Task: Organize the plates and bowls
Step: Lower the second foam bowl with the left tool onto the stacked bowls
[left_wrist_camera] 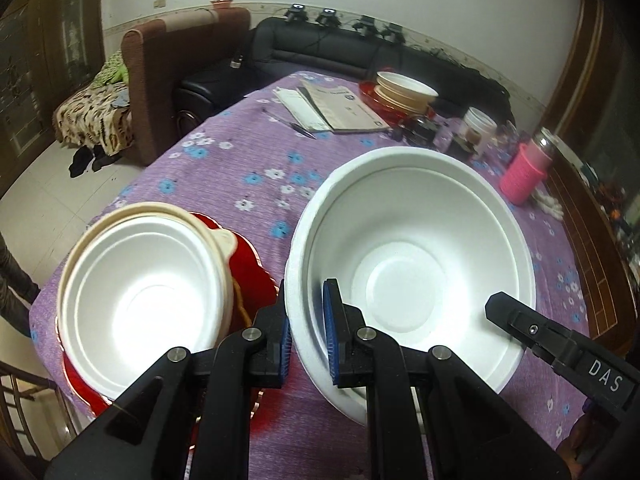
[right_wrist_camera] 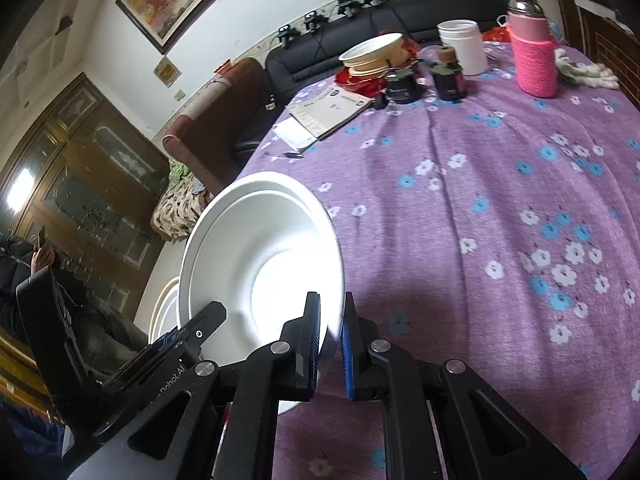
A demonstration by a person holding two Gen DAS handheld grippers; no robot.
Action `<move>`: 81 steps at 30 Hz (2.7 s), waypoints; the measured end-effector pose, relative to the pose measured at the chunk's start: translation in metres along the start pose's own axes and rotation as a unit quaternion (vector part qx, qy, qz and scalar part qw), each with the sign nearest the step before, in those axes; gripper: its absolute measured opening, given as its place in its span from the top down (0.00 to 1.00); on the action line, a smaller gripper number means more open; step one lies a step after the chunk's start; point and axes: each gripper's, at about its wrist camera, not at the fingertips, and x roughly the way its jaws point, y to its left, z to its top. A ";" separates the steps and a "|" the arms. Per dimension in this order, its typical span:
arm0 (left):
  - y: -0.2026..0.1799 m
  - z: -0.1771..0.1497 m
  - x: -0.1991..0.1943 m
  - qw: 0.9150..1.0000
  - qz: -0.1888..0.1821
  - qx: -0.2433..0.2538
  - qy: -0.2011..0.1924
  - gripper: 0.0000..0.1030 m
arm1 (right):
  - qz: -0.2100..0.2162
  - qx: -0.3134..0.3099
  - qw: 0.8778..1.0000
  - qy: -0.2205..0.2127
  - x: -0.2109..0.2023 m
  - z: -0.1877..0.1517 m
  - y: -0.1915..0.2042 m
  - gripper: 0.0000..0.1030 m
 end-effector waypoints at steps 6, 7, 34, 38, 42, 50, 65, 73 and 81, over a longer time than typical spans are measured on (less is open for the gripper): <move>0.017 0.006 -0.005 1.000 0.008 -0.018 -0.008 0.89 | 0.013 -0.012 1.000 0.007 0.009 0.005 0.017 0.91; 0.021 0.007 -0.006 1.000 0.009 -0.022 -0.008 0.89 | 0.015 -0.014 1.000 0.007 0.010 0.005 0.018 0.91; 0.111 0.013 -0.039 0.989 0.084 -0.109 -0.062 0.89 | 0.086 -0.097 0.990 0.053 0.058 0.009 0.122 0.92; 0.118 0.010 -0.036 0.987 0.094 -0.117 -0.059 0.89 | 0.092 -0.103 0.988 0.063 0.068 0.006 0.131 0.92; 0.125 0.007 -0.034 0.986 0.100 -0.123 -0.055 0.89 | 0.093 -0.109 0.987 0.072 0.075 0.001 0.137 0.92; 0.133 -0.003 -0.028 0.985 0.105 -0.129 -0.039 0.89 | 0.084 -0.122 0.985 0.084 0.085 -0.005 0.144 0.92; 0.142 -0.011 -0.023 0.986 0.094 -0.135 -0.023 0.89 | 0.062 -0.142 0.983 0.096 0.087 -0.020 0.153 0.92; 0.143 -0.015 -0.018 0.987 0.089 -0.137 -0.011 0.88 | 0.051 -0.146 0.982 0.105 0.091 -0.023 0.153 0.92; 0.146 -0.017 -0.016 0.987 0.089 -0.136 -0.008 0.88 | 0.046 -0.148 0.982 0.110 0.094 -0.026 0.154 0.92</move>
